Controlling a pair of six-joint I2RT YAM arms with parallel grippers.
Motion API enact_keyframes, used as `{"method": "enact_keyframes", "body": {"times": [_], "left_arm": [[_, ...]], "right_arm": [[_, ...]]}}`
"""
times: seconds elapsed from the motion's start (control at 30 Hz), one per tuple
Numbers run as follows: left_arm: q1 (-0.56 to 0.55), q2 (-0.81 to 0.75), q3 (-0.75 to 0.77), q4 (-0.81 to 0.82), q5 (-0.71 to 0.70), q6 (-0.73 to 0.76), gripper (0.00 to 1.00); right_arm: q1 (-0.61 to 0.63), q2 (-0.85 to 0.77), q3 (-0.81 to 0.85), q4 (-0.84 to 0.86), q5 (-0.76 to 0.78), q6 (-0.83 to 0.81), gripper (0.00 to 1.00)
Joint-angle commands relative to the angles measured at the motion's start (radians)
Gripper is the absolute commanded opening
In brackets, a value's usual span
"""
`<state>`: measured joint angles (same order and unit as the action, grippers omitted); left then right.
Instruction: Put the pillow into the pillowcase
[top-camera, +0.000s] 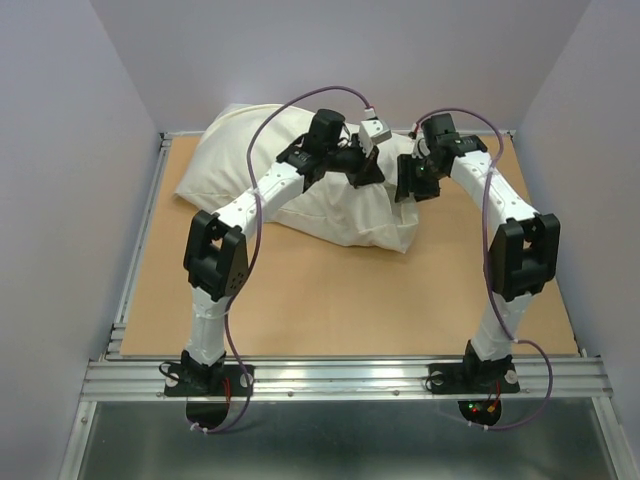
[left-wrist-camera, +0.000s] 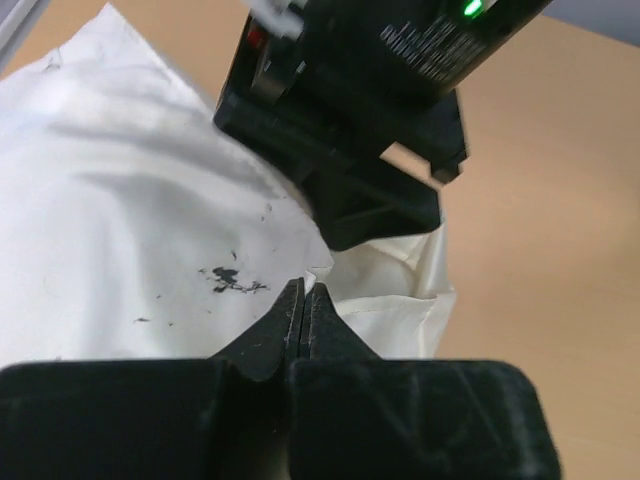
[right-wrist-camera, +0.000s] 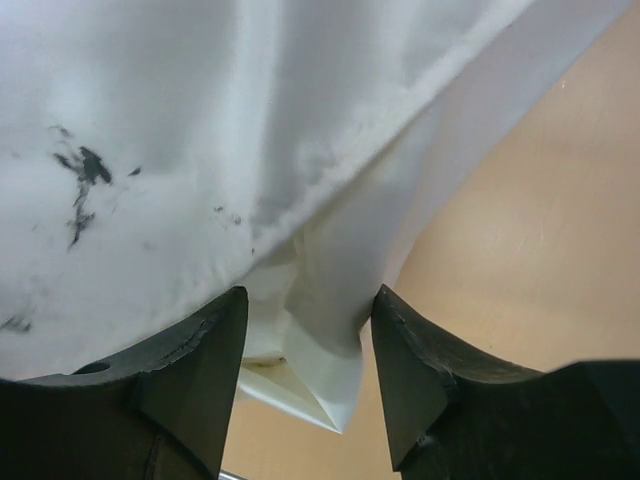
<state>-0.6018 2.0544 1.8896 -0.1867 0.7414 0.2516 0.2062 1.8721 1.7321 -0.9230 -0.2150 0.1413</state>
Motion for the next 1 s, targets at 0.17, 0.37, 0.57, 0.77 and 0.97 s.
{"method": "enact_keyframes", "body": {"times": [0.17,0.37,0.57,0.77,0.97], "left_arm": [[-0.009,-0.112,-0.047,0.092,0.039,-0.064,0.0],[-0.004,-0.149,-0.124,0.116,0.05,-0.054,0.0],[0.005,-0.184,-0.193,0.115,0.065,-0.028,0.0],[0.031,-0.198,-0.146,0.171,0.098,-0.124,0.0],[0.037,-0.221,-0.118,0.285,0.174,-0.238,0.0]], "right_arm": [[0.015,0.068,0.073,0.015,0.046,-0.011,0.32],[-0.027,0.05,0.29,-0.097,-0.09,-0.003,0.08],[-0.099,0.059,0.353,-0.154,-0.461,0.053,0.06],[-0.1,0.087,0.152,-0.038,-0.678,0.121,0.0],[-0.099,0.154,0.069,0.195,-0.71,0.279,0.04]]}}
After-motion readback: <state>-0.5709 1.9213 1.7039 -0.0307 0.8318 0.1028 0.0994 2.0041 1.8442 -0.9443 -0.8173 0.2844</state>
